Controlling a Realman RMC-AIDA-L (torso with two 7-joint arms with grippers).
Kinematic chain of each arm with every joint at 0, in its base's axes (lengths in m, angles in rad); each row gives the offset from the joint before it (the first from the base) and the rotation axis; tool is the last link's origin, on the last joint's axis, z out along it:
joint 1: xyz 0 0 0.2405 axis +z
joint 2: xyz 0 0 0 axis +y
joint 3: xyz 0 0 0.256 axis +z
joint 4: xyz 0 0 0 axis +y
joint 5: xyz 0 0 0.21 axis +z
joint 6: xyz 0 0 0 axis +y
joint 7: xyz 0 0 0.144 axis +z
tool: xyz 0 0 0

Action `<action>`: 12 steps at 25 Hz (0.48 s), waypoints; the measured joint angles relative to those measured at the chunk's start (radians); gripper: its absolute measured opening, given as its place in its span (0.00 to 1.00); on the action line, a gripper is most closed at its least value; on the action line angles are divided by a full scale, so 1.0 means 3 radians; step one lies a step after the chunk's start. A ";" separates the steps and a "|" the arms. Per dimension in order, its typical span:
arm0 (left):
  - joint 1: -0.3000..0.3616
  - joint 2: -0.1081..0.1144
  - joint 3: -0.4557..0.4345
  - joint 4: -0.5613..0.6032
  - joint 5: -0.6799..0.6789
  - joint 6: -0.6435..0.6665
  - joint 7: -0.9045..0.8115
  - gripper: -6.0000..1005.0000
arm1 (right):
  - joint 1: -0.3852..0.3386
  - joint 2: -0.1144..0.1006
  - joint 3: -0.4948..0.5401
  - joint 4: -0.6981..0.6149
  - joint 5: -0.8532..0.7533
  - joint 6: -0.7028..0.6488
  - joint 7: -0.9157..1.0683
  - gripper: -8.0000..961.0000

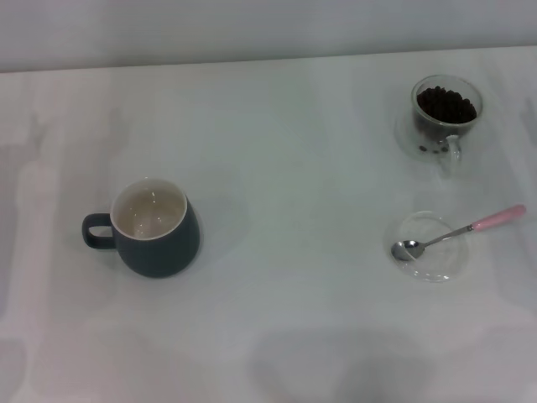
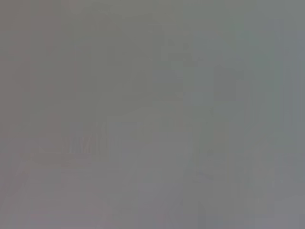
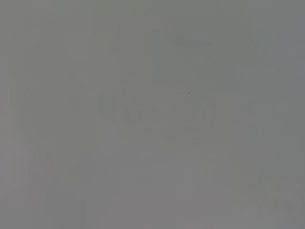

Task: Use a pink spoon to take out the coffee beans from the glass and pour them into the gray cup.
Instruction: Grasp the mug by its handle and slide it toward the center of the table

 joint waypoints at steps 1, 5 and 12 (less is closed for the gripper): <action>-0.0001 0.0001 0.0000 -0.0001 -0.0001 0.0000 0.0000 0.88 | 0.0000 0.0000 0.0000 0.0000 0.0001 0.0000 0.0000 0.90; -0.0009 0.0003 0.0000 -0.0008 -0.0004 -0.0005 0.0000 0.88 | 0.0004 0.0000 0.0000 0.0000 0.0003 0.0000 0.0001 0.90; -0.0011 0.0006 0.0000 -0.0009 -0.0003 -0.0029 0.0000 0.88 | 0.0035 -0.0002 0.0052 -0.0009 0.0005 -0.0004 0.0002 0.90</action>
